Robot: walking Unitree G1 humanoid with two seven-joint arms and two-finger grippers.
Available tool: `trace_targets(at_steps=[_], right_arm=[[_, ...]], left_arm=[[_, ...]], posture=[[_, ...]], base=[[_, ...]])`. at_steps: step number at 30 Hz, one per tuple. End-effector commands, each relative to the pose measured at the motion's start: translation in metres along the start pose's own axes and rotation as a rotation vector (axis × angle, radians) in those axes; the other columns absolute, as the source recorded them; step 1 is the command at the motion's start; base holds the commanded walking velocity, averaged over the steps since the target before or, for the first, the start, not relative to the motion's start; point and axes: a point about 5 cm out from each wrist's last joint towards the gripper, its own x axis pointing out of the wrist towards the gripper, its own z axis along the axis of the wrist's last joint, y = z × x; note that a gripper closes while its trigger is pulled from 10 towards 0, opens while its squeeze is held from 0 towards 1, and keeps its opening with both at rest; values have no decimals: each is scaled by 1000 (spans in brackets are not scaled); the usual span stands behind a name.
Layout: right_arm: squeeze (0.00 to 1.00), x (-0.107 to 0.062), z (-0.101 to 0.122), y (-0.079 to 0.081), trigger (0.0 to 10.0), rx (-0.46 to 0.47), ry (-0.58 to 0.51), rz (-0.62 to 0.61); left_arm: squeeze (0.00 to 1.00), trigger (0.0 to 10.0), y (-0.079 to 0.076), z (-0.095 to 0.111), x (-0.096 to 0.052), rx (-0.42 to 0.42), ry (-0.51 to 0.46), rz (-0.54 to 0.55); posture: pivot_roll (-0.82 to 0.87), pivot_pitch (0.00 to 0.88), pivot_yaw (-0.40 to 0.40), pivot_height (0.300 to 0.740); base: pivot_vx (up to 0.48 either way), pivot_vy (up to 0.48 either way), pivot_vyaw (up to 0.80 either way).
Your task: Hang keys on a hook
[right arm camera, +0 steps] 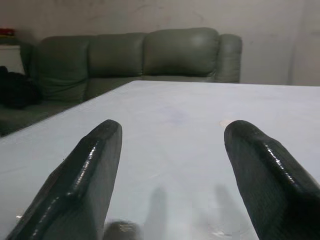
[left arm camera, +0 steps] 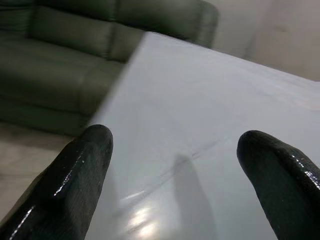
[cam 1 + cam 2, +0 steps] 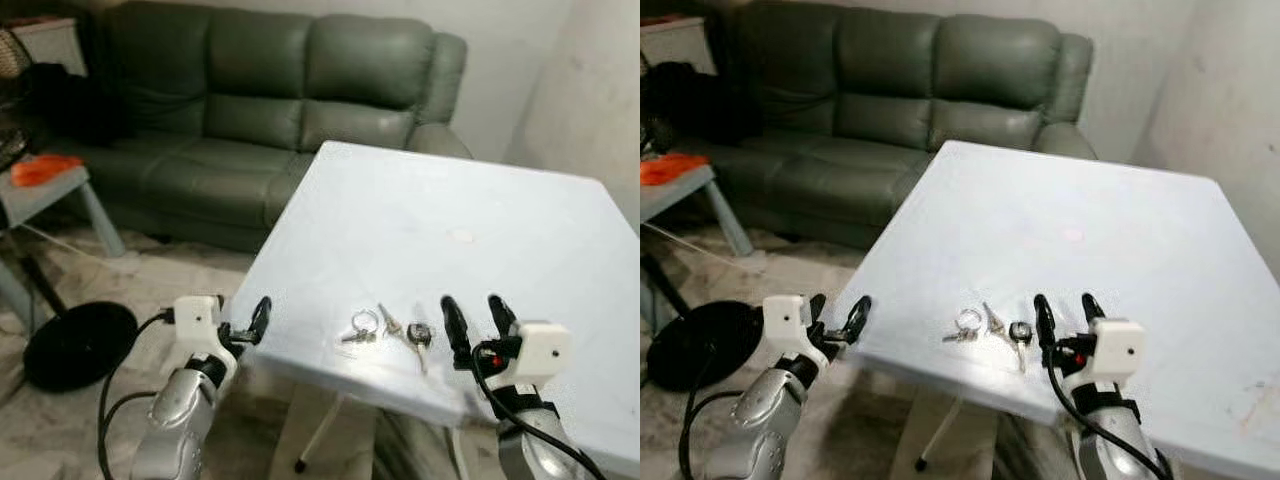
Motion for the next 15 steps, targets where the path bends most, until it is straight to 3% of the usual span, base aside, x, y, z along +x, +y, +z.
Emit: trace_targets(at_steps=[1, 15], right_arm=[[0, 1, 2, -9, 10000, -14, 12, -3], [0, 30, 20, -31, 10000, -121, 27, 202]], left_arm=[[0, 10000, -12, -1, -1, 21, 7, -62], [0, 10000, -33, -5, -6, 30, 36, -188]], posture=[[-30, 16, -34, 740], [-24, 25, -39, 740]], base=[[0, 0, 0], [0, 0, 0]])
